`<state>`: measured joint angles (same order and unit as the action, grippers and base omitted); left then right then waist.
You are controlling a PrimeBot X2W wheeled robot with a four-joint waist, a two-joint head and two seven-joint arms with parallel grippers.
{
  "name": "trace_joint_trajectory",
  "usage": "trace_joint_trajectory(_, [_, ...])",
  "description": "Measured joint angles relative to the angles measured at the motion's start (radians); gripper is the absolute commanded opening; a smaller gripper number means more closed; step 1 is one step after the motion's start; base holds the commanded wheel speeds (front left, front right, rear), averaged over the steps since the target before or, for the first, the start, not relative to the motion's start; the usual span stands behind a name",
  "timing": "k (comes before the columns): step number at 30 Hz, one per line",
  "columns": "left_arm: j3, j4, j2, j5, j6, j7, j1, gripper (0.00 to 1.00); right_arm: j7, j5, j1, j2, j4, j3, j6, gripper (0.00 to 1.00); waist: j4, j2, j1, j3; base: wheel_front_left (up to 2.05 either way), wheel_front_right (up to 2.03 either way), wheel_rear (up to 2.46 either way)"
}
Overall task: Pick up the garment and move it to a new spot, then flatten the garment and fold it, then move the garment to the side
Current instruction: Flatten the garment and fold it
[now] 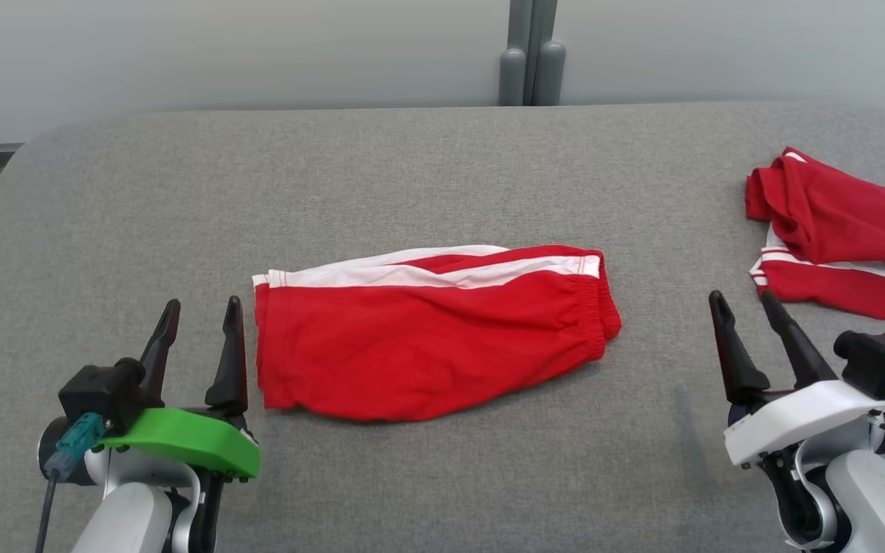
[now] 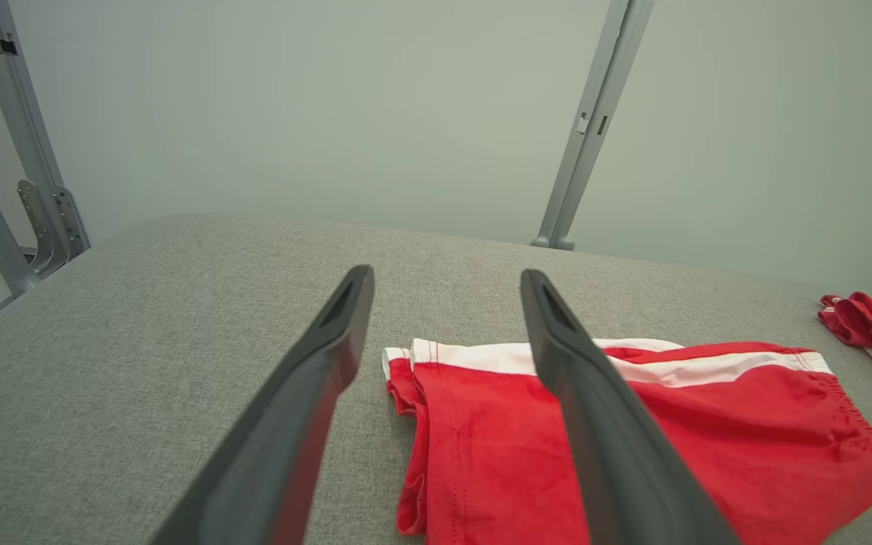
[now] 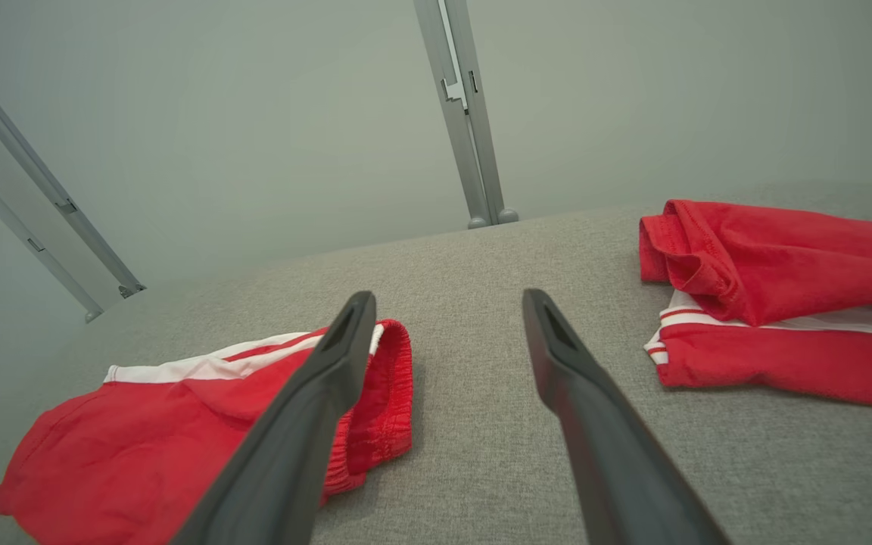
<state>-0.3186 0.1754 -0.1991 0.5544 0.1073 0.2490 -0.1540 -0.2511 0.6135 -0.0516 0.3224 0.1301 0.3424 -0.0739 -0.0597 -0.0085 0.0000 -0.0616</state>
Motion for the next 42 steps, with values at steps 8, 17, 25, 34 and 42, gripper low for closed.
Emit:
trace_joint_trajectory(8, [-0.015, -0.028, 0.011, -0.014, 0.0, 0.0, 0.0, 1.0, 0.058, 0.034, -0.053, -0.028, 0.129, 0.029, 0.03, 1.0, -0.056, 0.0, 0.0, -0.009, 0.0, 0.0, 0.0])
trace_joint_trajectory(17, [-0.033, -0.052, 0.013, -0.017, 0.0, 0.003, 0.002, 1.0, 0.109, 0.06, -0.124, -0.049, 0.235, 0.033, 0.046, 1.0, -0.134, 0.0, 0.0, -0.019, 0.0, 0.0, 0.0])
trace_joint_trajectory(25, [-0.038, -0.07, 0.013, -0.017, 0.0, -0.002, 0.002, 1.0, 0.139, 0.075, -0.204, -0.064, 0.356, 0.007, 0.037, 1.0, -0.211, 0.0, 0.0, -0.05, 0.0, 0.0, 0.0])
trace_joint_trajectory(34, [-0.039, -0.077, 0.016, -0.017, 0.0, -0.002, 0.003, 1.0, 0.171, 0.125, -0.225, -0.072, 0.483, -0.027, 0.027, 1.0, -0.277, 0.0, 0.0, -0.08, 0.0, 0.0, 0.0])
trace_joint_trajectory(42, [-0.03, -0.077, 0.016, -0.017, 0.007, -0.002, 0.011, 1.0, 0.186, 0.189, -0.244, -0.115, 0.536, -0.048, 0.048, 1.0, -0.295, 0.0, 0.0, -0.086, 0.0, 0.0, 0.0])
